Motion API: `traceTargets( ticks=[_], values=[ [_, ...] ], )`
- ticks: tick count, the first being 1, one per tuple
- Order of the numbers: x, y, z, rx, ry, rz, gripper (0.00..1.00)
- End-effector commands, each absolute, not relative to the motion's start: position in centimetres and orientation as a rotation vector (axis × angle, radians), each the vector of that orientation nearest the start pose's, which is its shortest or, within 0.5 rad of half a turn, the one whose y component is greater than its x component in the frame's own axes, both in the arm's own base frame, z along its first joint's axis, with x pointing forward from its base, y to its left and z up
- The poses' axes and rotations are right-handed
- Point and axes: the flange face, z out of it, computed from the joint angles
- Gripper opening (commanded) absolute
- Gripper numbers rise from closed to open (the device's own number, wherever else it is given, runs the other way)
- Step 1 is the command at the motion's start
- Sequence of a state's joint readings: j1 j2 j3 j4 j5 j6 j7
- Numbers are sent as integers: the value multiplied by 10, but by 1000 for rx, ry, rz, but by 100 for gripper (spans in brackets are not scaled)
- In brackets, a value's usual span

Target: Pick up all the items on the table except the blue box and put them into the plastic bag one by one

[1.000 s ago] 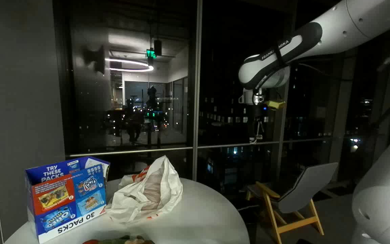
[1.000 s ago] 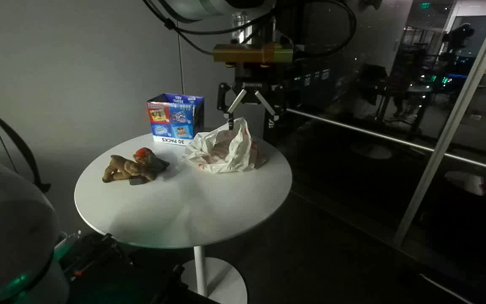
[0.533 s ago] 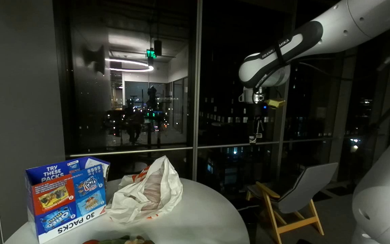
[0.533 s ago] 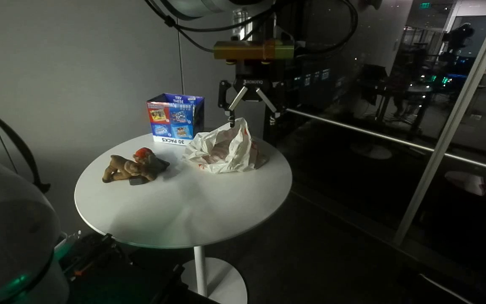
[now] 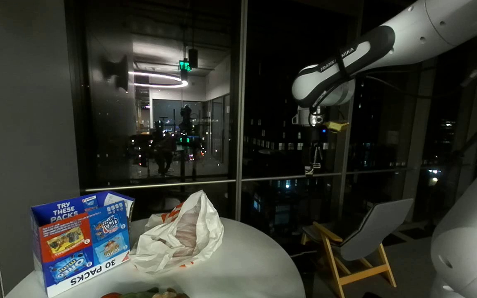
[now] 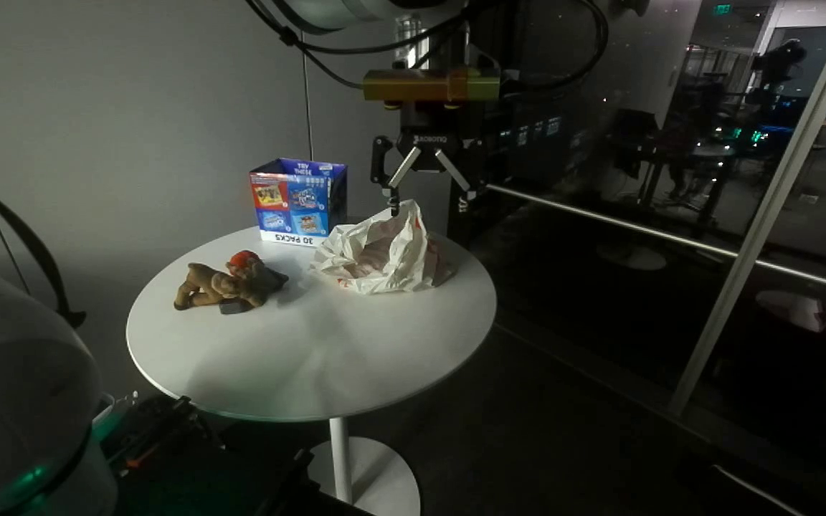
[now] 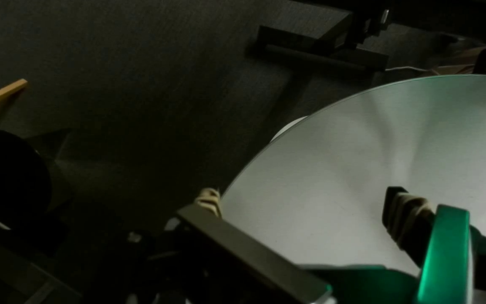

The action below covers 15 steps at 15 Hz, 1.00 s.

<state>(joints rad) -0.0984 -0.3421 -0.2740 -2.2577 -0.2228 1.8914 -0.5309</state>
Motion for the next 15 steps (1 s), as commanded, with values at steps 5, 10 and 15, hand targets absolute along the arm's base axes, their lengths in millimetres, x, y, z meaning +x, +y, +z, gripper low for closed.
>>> traceTargets(
  ticks=[5, 10, 15],
  values=[
    [410, -186, 492, -3207, -402, 132, 100],
    [417, -168, 482, -3206, -463, 117, 100],
    [460, -60, 420, -3103, -845, 134, 100]
  ],
)
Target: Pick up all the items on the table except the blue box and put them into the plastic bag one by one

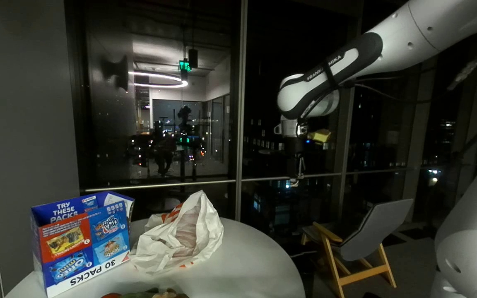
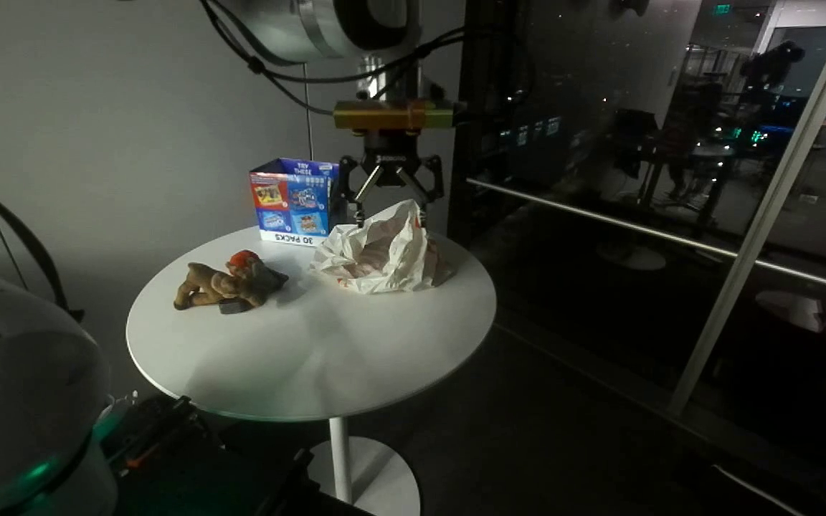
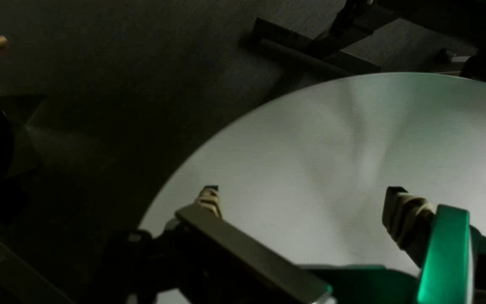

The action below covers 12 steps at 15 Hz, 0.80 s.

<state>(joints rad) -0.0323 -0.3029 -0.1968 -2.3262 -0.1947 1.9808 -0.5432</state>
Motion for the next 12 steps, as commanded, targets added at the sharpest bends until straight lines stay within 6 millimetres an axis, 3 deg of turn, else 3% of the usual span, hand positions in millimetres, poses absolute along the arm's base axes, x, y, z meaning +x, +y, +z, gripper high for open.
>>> traceTargets(
  ticks=[1, 4, 6, 9, 12],
  values=[
    [466, -35, 403, -3075, -928, 149, 100],
    [482, 48, 356, -2977, -1117, 182, 100],
    [487, 94, 336, -2948, -1149, 156, 100],
    [493, 145, 319, -2977, -1113, 110, 100],
    [495, 180, 306, -3013, -1111, 131, 100]
  ],
)
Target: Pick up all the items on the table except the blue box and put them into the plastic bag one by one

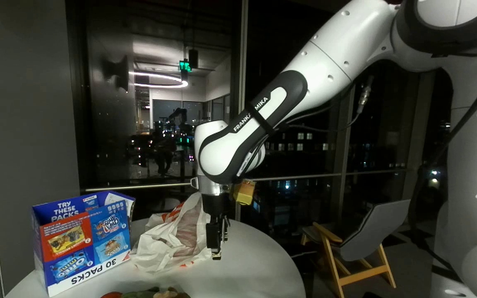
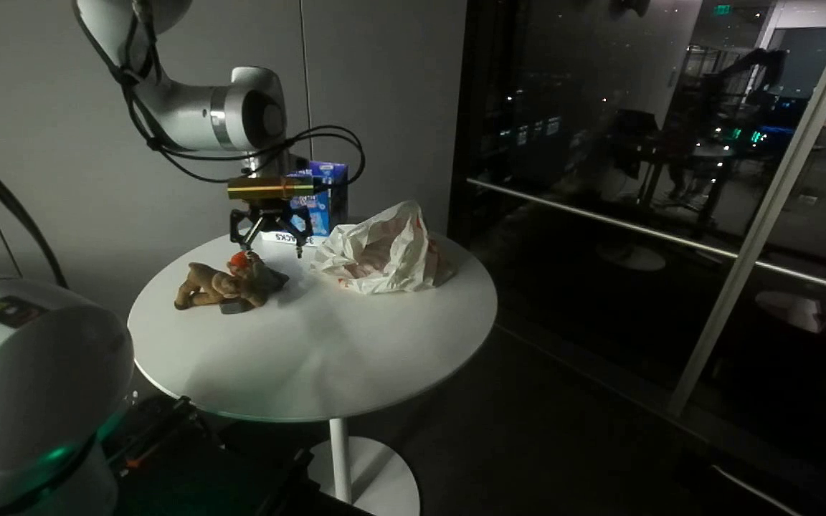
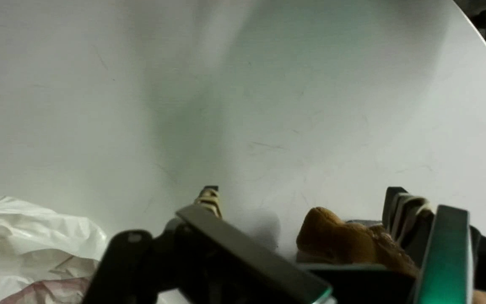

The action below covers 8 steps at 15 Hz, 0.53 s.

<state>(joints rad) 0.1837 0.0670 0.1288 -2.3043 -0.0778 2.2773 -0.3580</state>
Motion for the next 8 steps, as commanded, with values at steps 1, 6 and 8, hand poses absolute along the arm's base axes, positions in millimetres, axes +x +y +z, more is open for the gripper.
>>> traceTargets(
  ticks=[1, 6, 8],
  values=[
    [496, 190, 300, -3020, -1133, 157, 100],
    [487, 209, 287, -2960, -1173, 205, 100],
    [486, 213, 281, -2952, -1185, 220, 100]
  ],
)
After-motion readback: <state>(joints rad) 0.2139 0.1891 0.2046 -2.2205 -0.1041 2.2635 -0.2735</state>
